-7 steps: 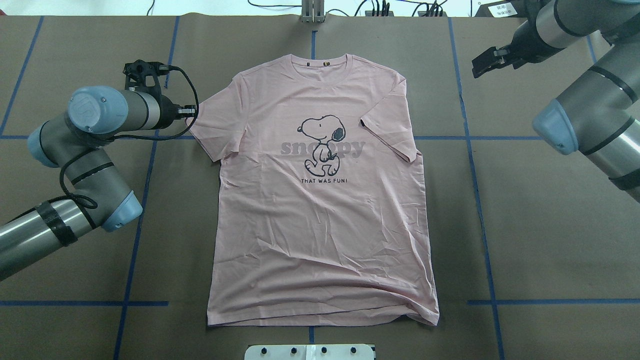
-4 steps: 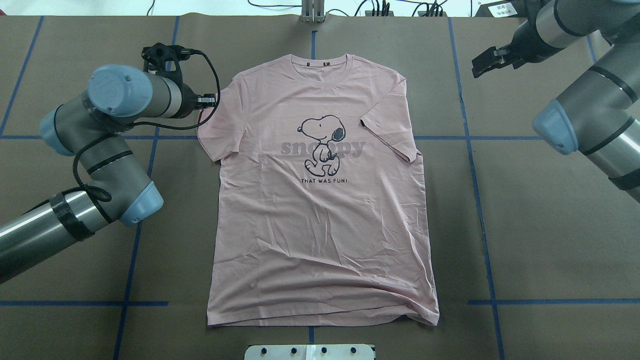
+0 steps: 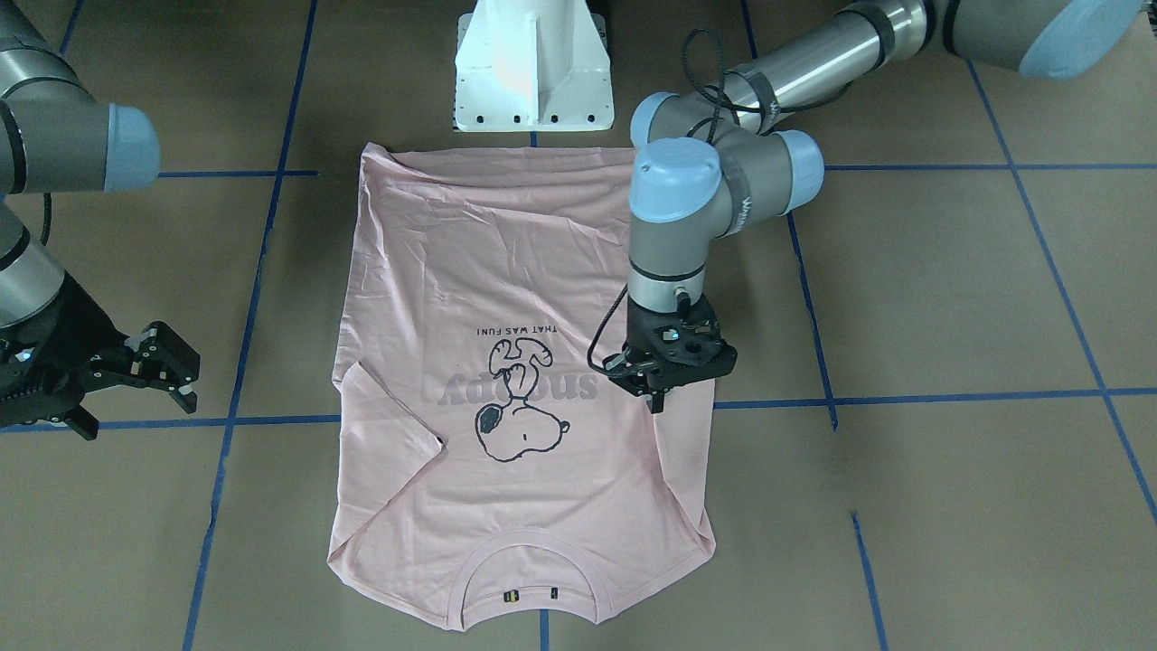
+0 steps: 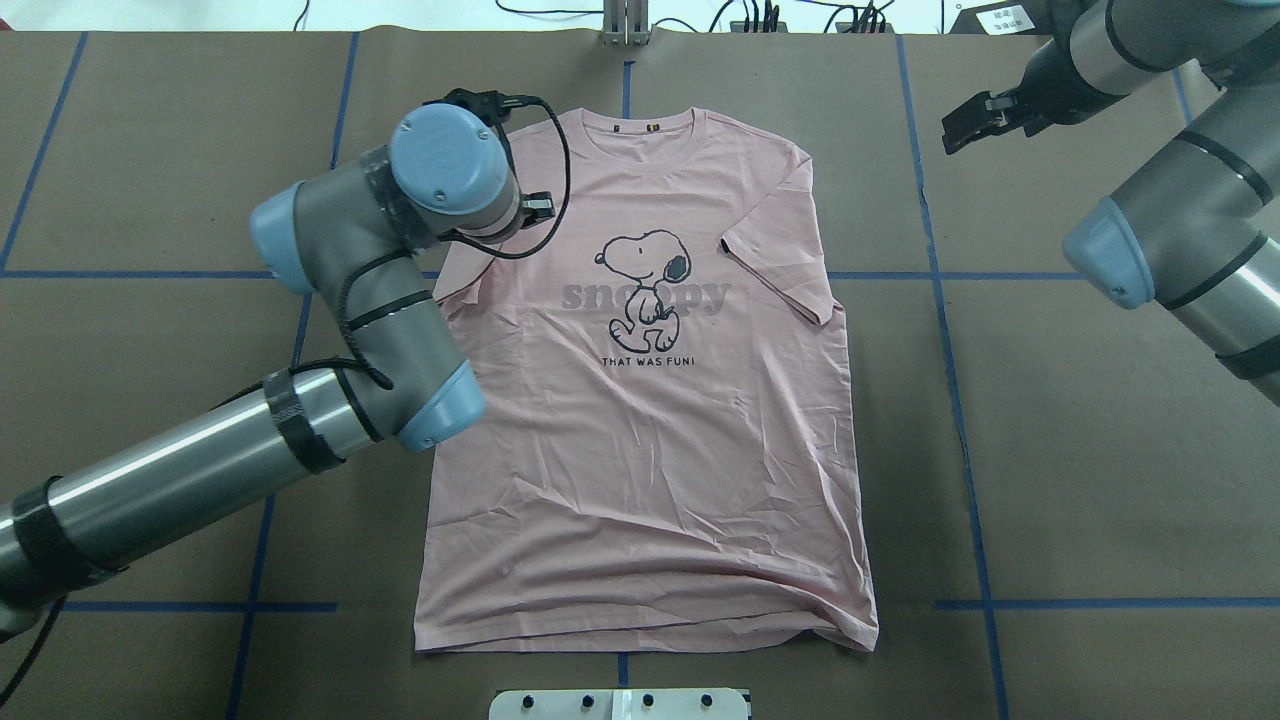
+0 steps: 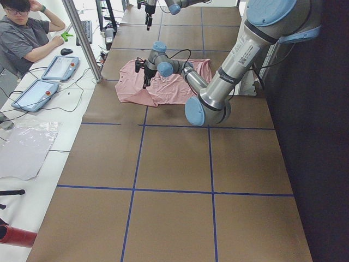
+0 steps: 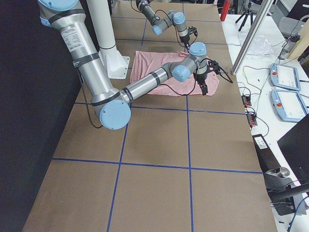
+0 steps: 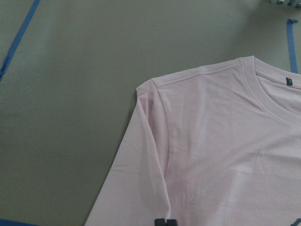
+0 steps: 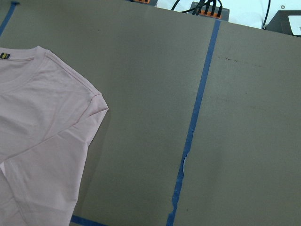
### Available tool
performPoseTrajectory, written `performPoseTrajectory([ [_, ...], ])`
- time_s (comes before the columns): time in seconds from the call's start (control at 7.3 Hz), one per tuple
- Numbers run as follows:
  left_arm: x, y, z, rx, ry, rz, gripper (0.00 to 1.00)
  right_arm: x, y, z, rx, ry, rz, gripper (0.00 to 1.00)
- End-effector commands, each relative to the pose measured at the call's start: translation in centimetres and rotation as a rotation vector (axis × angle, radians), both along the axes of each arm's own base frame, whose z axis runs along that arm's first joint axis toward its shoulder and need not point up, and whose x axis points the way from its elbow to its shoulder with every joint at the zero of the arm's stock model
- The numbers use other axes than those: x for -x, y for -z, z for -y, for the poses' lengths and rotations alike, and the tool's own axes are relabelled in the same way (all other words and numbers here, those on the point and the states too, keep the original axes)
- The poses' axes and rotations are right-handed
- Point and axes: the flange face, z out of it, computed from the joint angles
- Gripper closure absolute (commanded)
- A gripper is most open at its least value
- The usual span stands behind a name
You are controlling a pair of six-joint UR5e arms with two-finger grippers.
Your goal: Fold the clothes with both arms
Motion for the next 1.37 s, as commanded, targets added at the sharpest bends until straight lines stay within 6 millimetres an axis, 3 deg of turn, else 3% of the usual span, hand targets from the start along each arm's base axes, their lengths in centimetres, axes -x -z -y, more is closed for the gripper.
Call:
performPoseTrajectory([
  [0.0,-3.9,0.9,1.6,0.056,0.019,0.042,0.96,0.3,0.4,0.0,-0.006,0.003,0.002,0.0],
  [0.14,-4.2,0.9,1.8,0.057,0.013,0.049,0.94,0.5,0.5,-0.2,-0.004,0.003,0.004,0.0],
  [0.27,-4.2,0.7,1.8,0.034,-0.018,0.069,0.25,0.9,0.5,-0.3,0.005,-0.001,0.009,0.0],
  [0.41,-3.5,1.4,1.7,-0.046,-0.102,0.085,0.0,2.1,0.8,-0.9,0.018,0.005,0.018,0.0],
  [0.69,1.0,3.3,-2.7,-0.113,-0.205,-0.03,0.0,5.4,3.4,-4.2,0.1,-0.059,0.086,0.0],
  [0.82,4.2,2.7,-5.3,-0.143,-0.214,-0.073,0.0,8.2,5.5,-7.5,0.136,-0.115,0.123,0.0],
  [0.96,6.9,2.6,-7.9,-0.174,-0.222,-0.108,0.0,11.5,6.8,-11.7,0.18,-0.163,0.158,0.0],
  [1.1,9.0,3.5,-10.5,-0.204,-0.232,-0.147,0.0,14.0,7.4,-17.4,0.202,-0.2,0.179,0.01],
  [1.23,9.4,2.8,-14.9,-0.2,-0.265,-0.181,0.0,16.0,6.7,-23.4,0.254,-0.236,0.196,0.04],
])
